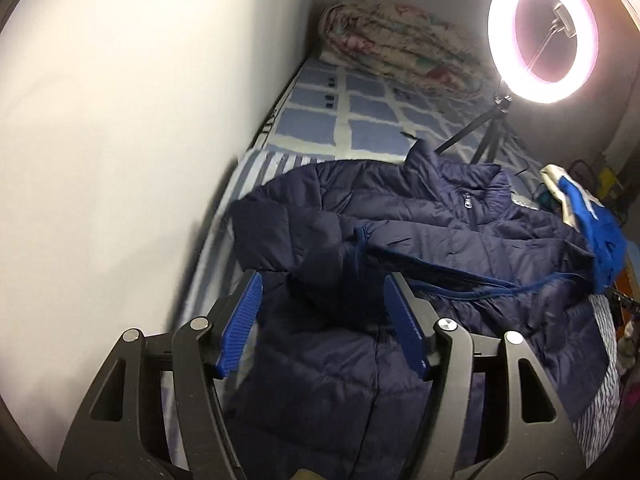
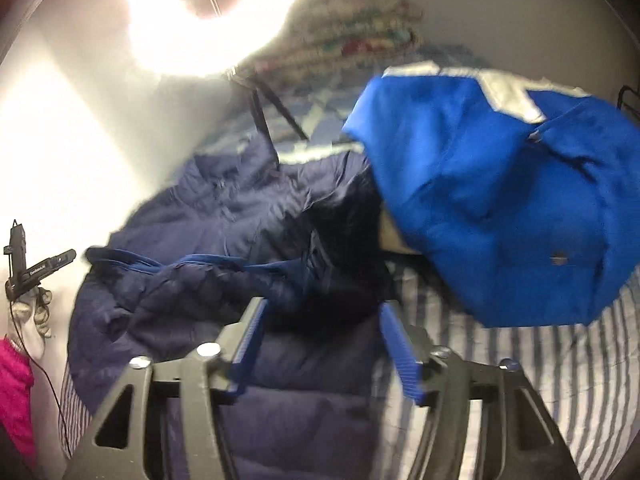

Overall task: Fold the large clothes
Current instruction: 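Lift the hem with both tools and fold it toward the collar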

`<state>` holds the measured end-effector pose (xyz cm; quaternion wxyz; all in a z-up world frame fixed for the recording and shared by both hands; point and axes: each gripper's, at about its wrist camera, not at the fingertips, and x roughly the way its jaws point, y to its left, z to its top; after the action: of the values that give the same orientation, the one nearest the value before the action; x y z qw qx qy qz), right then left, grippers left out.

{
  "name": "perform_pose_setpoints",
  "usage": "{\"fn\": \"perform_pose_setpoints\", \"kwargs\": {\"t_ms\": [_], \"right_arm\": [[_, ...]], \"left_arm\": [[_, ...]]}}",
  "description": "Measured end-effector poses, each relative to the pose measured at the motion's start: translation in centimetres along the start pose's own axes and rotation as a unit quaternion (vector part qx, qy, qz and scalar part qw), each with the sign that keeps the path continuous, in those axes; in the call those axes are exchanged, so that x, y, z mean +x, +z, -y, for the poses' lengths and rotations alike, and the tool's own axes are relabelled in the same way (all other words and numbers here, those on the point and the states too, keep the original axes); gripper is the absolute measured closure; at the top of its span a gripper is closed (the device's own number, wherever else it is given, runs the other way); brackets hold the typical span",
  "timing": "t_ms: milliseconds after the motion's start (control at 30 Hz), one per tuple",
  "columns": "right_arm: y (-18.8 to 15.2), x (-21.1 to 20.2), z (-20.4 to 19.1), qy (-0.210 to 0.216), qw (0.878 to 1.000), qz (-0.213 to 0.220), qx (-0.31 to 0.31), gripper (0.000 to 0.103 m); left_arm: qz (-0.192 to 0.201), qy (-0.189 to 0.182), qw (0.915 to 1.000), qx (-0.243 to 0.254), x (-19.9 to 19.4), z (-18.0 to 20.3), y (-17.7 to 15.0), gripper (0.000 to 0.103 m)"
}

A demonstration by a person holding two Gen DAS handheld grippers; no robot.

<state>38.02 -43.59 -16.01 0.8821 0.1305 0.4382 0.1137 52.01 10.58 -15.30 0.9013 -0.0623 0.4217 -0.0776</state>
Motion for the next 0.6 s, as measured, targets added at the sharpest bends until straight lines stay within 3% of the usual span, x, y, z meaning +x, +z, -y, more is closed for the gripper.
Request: {"fn": "perform_pose_setpoints", "kwargs": {"t_ms": [67,167,267,367,400,467,500,567,600], "right_arm": [[-0.9,-0.7,1.1,0.006,1.0,-0.003,0.005,0.038],[-2.8,-0.1,2.8,0.005,0.999,-0.028,0.014,0.038],[-4.0,0.7,3.7,0.028,0.998,-0.039,0.035,0.038],[-4.2,1.7,3.9,0.05,0.996,-0.046,0.056,0.039],[-4.2,2.2,3.8,0.053,0.996,-0.052,0.055,0.04],[-4.1,2.8,3.2,0.056,0.996,-0.059,0.043,0.05],[-4.0,3.0,2.9,0.059,0.996,-0.062,0.037,0.054],[-3.9,3.4,2.3,0.064,0.995,-0.069,0.029,0.074],[-3.9,3.5,1.9,0.06,0.995,-0.07,0.024,0.078]], "left_arm": [[-0.005,0.003,0.9999,0.009,-0.2,-0.7,-0.6,0.038],[-0.043,0.014,0.9989,0.006,1.6,-2.0,-2.0,0.038],[-0.079,-0.015,0.9962,-0.034,3.9,-3.5,-3.3,0.038],[-0.086,-0.031,0.9945,-0.052,5.2,-3.7,-3.9,0.04],[-0.089,-0.03,0.9944,-0.049,5.5,-3.5,-4.1,0.044],[-0.098,-0.026,0.9942,-0.036,6.1,-2.9,-4.4,0.072],[-0.099,-0.02,0.9944,-0.031,6.3,-2.7,-4.5,0.076],[-0.095,-0.014,0.9952,-0.019,6.4,-2.2,-4.7,0.096],[-0.091,-0.01,0.9957,-0.013,6.2,-1.9,-4.7,0.097]]}}
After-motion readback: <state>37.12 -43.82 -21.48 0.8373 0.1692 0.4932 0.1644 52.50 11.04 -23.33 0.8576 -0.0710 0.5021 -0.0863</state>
